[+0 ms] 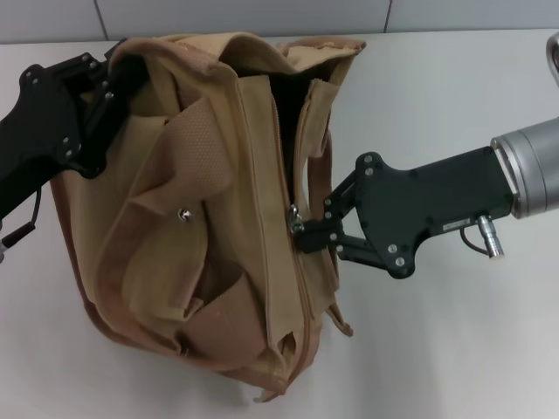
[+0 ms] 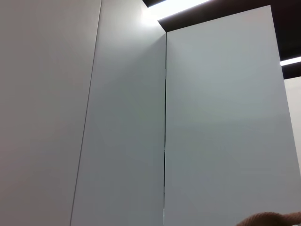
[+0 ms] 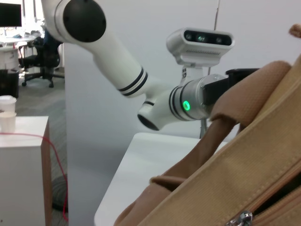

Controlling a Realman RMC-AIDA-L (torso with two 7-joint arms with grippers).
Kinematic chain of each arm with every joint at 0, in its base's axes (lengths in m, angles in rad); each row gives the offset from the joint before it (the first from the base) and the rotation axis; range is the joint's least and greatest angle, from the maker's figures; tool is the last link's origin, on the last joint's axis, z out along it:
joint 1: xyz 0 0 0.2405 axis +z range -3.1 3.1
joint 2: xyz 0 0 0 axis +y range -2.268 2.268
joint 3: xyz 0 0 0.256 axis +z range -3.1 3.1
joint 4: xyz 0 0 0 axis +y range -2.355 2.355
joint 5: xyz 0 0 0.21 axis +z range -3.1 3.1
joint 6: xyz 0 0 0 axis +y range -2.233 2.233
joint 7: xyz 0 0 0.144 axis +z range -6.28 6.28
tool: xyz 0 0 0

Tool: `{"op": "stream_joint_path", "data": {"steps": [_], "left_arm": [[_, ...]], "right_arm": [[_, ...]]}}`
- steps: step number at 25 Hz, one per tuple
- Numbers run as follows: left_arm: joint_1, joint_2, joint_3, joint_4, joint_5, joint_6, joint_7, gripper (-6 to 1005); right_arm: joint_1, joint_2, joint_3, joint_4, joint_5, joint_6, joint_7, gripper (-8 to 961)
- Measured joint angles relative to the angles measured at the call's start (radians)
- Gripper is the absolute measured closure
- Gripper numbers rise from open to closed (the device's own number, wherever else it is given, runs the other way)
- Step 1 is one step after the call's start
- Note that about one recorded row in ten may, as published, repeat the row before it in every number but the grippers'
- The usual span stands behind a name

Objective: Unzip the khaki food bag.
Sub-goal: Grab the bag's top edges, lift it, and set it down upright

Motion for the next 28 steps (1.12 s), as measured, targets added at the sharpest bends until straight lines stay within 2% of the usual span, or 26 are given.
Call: {"op": "stream_joint_path", "data": {"steps": [9,28], "left_arm": [[-0.005,0.0,-0.001,-0.013,-0.003,0.002,-0.003,928],[-0.019,0.0,-0.011,-0.028,-0.038,-0.012,-0.009,928]], "right_arm": [[-0.032,-0.001,-0.037,-0.036,-0.015,-0.002,-0.01,944],[-0.041,-0.002,-0.049,-0.04,-0.07,-0.051,-0.027,941]]}}
